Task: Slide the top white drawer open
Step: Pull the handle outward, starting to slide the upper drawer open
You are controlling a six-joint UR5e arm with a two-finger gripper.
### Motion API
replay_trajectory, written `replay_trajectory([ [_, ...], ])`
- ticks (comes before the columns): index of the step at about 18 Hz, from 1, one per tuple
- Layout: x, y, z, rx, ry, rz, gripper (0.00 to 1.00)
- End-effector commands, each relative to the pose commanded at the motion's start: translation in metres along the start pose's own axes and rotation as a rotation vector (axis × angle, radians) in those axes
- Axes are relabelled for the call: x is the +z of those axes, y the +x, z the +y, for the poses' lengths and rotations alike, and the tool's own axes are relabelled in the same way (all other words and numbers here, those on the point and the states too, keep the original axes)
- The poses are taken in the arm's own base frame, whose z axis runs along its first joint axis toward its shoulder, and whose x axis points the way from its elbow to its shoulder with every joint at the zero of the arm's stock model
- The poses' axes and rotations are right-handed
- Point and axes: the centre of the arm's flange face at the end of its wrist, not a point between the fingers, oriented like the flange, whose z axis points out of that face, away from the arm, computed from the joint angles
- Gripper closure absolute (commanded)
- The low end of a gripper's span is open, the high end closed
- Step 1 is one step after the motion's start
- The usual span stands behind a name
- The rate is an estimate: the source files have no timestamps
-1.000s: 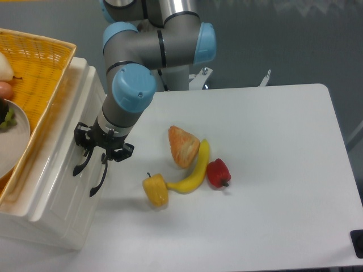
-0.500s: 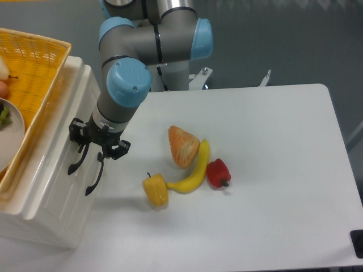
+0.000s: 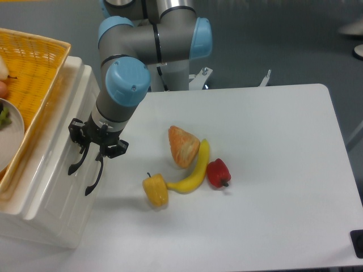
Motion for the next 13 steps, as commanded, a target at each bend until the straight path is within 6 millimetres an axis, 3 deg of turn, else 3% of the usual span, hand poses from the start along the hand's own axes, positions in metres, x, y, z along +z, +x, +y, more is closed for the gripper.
replay_trajectory([
  [13,-0.0008,-0.0007,0.0,-0.002,-0.001,0.0,0.83],
])
